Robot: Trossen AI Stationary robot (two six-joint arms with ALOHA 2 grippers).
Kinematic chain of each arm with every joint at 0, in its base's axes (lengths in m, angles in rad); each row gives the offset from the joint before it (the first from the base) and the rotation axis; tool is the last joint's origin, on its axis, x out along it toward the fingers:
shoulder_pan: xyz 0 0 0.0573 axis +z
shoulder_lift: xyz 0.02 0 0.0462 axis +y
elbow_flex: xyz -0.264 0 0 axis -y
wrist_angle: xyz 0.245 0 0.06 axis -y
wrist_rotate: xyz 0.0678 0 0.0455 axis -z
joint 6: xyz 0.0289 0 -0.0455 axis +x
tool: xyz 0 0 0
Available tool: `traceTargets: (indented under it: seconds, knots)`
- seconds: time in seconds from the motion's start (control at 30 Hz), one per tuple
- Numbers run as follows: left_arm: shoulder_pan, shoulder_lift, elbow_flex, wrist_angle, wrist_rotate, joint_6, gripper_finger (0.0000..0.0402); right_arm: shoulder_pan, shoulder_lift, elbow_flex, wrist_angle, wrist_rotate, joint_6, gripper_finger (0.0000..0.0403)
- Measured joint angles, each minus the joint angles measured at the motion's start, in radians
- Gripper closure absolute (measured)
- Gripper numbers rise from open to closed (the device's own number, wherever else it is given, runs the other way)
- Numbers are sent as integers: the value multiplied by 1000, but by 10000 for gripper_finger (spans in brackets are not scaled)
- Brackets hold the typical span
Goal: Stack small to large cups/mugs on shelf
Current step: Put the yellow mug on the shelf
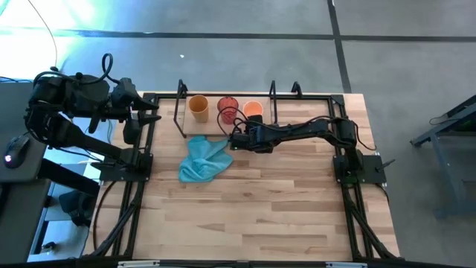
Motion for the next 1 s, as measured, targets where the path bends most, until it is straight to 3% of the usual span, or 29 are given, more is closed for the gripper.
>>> traceTargets:
  seconds: [0.23, 0.53, 1.0]
  knots:
    - [0, 0, 0, 0, 0, 0, 238, 1, 0, 0, 0, 0, 0, 341]
    - [0, 0, 0, 0, 0, 0, 238, 0, 0, 0, 7, 0, 5, 280]
    - [0, 0, 0, 0, 5, 0, 238, 14, 0, 0, 7, 3, 7, 277]
